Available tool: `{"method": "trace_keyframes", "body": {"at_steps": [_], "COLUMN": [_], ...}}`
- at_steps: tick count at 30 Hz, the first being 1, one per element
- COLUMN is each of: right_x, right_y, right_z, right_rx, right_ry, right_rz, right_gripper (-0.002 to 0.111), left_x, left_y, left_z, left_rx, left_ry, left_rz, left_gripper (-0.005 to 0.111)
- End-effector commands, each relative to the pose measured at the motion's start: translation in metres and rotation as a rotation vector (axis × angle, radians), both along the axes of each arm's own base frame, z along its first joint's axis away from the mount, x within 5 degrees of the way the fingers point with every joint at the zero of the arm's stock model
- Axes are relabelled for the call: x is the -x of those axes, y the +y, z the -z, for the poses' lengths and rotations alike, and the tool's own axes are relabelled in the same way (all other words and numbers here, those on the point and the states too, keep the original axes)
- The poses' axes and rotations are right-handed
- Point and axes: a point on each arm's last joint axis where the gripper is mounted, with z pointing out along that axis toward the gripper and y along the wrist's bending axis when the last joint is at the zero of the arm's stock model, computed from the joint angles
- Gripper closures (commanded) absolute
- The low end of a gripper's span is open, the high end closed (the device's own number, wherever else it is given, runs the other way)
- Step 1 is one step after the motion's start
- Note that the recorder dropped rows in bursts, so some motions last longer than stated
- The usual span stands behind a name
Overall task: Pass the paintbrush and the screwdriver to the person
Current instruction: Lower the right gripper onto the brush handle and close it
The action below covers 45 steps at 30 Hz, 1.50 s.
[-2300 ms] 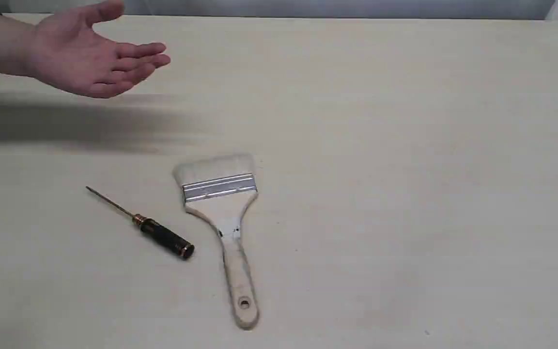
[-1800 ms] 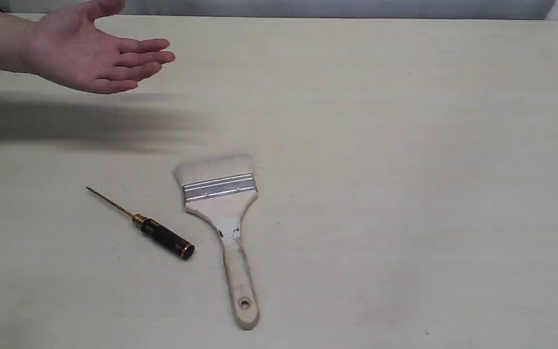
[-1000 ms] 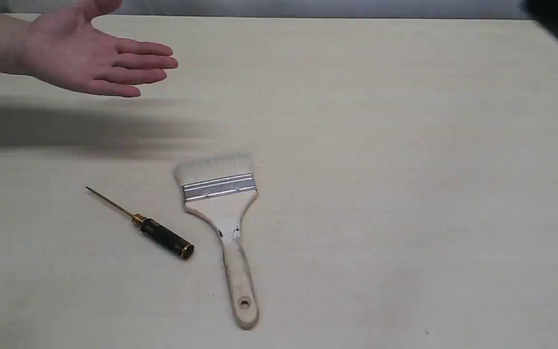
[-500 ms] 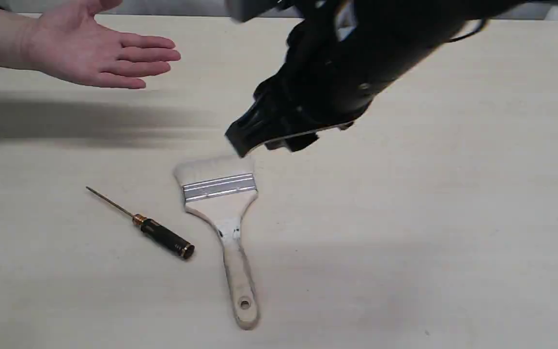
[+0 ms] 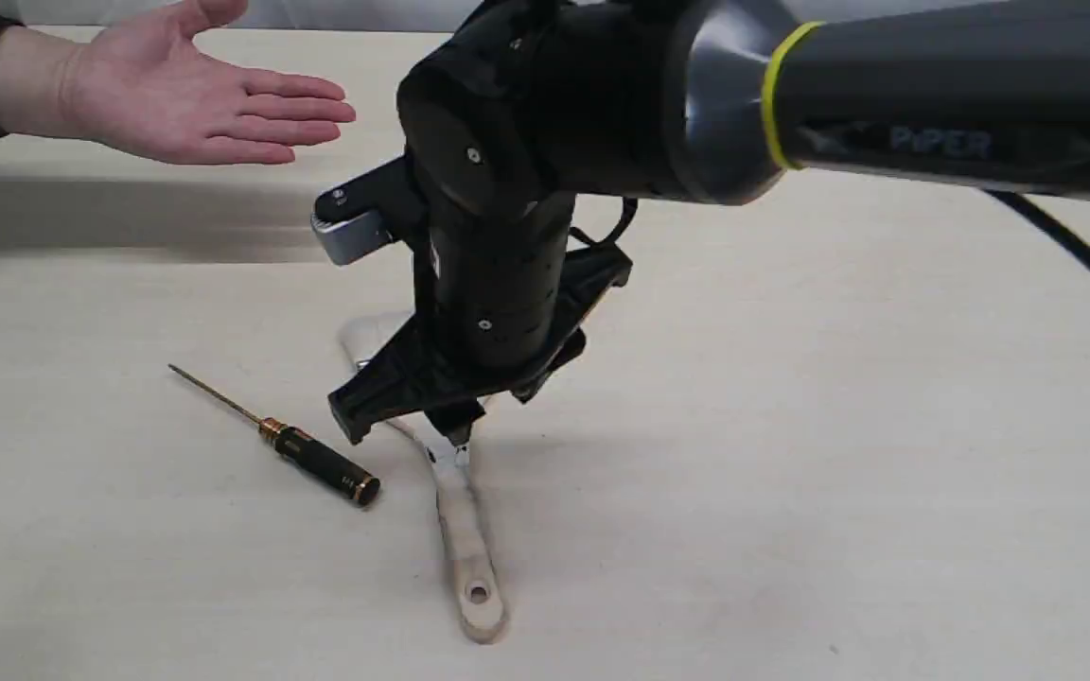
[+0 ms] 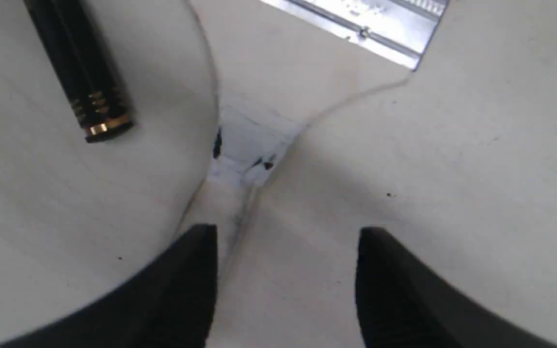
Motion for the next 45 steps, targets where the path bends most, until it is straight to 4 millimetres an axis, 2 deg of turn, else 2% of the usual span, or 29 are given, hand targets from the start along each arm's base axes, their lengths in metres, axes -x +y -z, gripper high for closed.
{"method": "trace_keyframes", "body": {"at_steps": [1, 10, 19, 27, 33, 38, 41, 45], "right_x": [0.0, 0.001, -0.002, -0.006, -0.008, -0.01, -0.01, -0.01], "right_y": [0.004, 0.018, 0.019, 0.023, 0.021, 0.02, 0.02, 0.02], "right_z": [0.007, 0.017, 0.043, 0.047, 0.063, 0.066, 0.066, 0.066], "right_rx": [-0.02, -0.088, -0.041, -0.077, -0.037, -0.024, -0.026, -0.024], "right_ry": [0.025, 0.002, 0.026, -0.009, -0.012, -0.028, -0.029, -0.028], "right_rz": [0.021, 0.043, 0.078, 0.13, 0.18, 0.226, 0.228, 0.224], "right_gripper": [0.06, 0.06, 0.06, 0.06, 0.06, 0.061, 0.067, 0.092], "left_x": [0.0, 0.0, 0.0, 0.0, 0.0, 0.0, 0.0, 0.0], "left_y": [0.0, 0.0, 0.0, 0.0, 0.0, 0.0, 0.0, 0.0], "left_z": [-0.001, 0.0, 0.0, 0.0, 0.0, 0.0, 0.0, 0.0], "left_rx": [0.005, 0.002, 0.002, 0.002, 0.005, 0.005, 0.005, 0.005], "left_ry": [-0.013, -0.011, -0.011, -0.011, -0.009, -0.009, -0.009, -0.009], "left_rz": [0.006, 0.006, 0.006, 0.006, 0.006, 0.006, 0.006, 0.006], "left_gripper": [0.107, 0.107, 0.107, 0.107, 0.107, 0.107, 0.107, 0.107]}}
